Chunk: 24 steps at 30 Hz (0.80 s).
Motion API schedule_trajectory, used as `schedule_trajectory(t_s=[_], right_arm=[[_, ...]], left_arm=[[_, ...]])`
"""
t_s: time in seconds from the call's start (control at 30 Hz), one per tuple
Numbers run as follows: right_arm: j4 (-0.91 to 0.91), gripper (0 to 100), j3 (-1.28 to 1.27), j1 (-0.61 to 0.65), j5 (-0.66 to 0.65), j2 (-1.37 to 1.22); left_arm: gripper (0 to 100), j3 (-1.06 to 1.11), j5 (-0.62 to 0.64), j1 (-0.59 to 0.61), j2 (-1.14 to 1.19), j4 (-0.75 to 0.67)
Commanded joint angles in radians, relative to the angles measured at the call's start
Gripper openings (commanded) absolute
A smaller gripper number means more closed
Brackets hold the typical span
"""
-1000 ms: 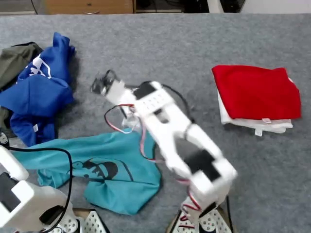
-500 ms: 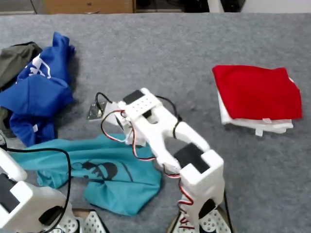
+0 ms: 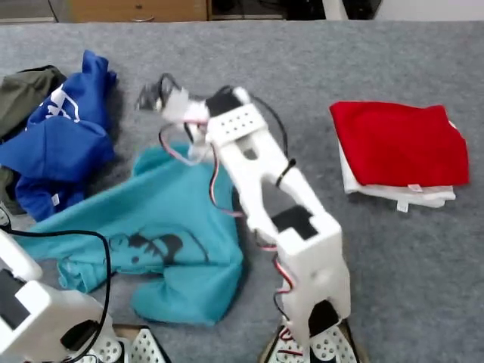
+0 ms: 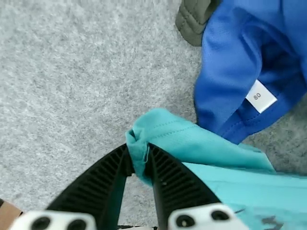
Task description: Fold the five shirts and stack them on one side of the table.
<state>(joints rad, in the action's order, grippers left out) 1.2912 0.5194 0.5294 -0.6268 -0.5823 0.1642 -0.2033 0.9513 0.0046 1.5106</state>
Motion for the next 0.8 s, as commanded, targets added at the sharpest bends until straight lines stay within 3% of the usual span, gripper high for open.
schedule_trajectory(t_s=[0.0,0.13,0.27,0.33,0.43,0.57,0.77], right_arm=[[0.068,0.2,0.36,-0.033,0.009,-0.079],[0.189,0.2,0.553,-0.01,0.008,-0.239],[0.187,2.1,0.65,-0.004,0.011,-0.42],[0.184,9.4,0.71,-0.002,0.025,-0.496],[0.212,23.5,0.843,-0.016,0.163,-0.55],[0.25,24.6,0.981,-0.039,0.278,-0.559],[0.486,24.5,1.153,-0.047,0.262,-0.561]], left_arm=[[2,-0.005,0.012,-0.029,0.012,-0.012],[2,-0.006,0.014,-0.041,0.065,-0.014],[2,-0.009,0.011,-0.034,0.108,-0.014],[2,-0.006,0.011,-0.034,0.113,-0.011],[2,-0.006,0.009,-0.034,0.113,-0.009],[2,-0.006,0.009,-0.035,0.114,-0.008],[2,-0.009,0.008,-0.032,0.113,-0.008]])
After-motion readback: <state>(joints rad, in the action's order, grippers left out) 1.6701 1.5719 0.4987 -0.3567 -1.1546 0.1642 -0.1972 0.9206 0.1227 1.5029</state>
